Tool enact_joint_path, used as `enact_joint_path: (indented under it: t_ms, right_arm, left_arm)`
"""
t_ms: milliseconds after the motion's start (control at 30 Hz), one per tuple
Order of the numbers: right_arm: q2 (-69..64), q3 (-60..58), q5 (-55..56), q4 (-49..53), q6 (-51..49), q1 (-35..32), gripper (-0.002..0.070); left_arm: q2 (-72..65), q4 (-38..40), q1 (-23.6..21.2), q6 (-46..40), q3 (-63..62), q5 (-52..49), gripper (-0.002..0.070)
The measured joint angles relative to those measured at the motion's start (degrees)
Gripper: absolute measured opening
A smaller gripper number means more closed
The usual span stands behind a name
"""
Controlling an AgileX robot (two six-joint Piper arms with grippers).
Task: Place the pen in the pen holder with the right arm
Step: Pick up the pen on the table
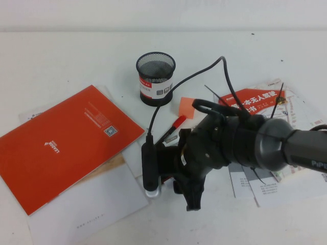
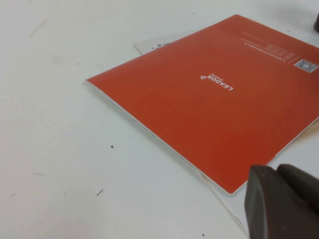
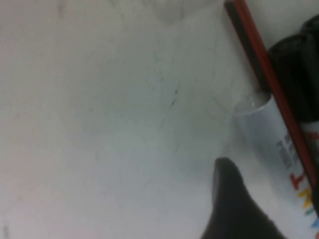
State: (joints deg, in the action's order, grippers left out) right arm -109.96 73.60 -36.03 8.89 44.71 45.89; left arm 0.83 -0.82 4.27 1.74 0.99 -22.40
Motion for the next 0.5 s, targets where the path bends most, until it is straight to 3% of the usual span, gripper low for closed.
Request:
enact_joint_path:
  t_ms: [300,500]
  right_arm:
    - [-1.15,0.46,2.02,0.56,-0.02,0.0,0.0298]
    - [-0.93,0.93,-3.6,-1.4,-0.02,0.0,0.02]
  left_arm:
    - [0.0,0.0,0.0,0.0,0.0,0.0,-0.0004]
    - [0.0,0.0,0.0,0.0,0.0,0.0,-0.0004]
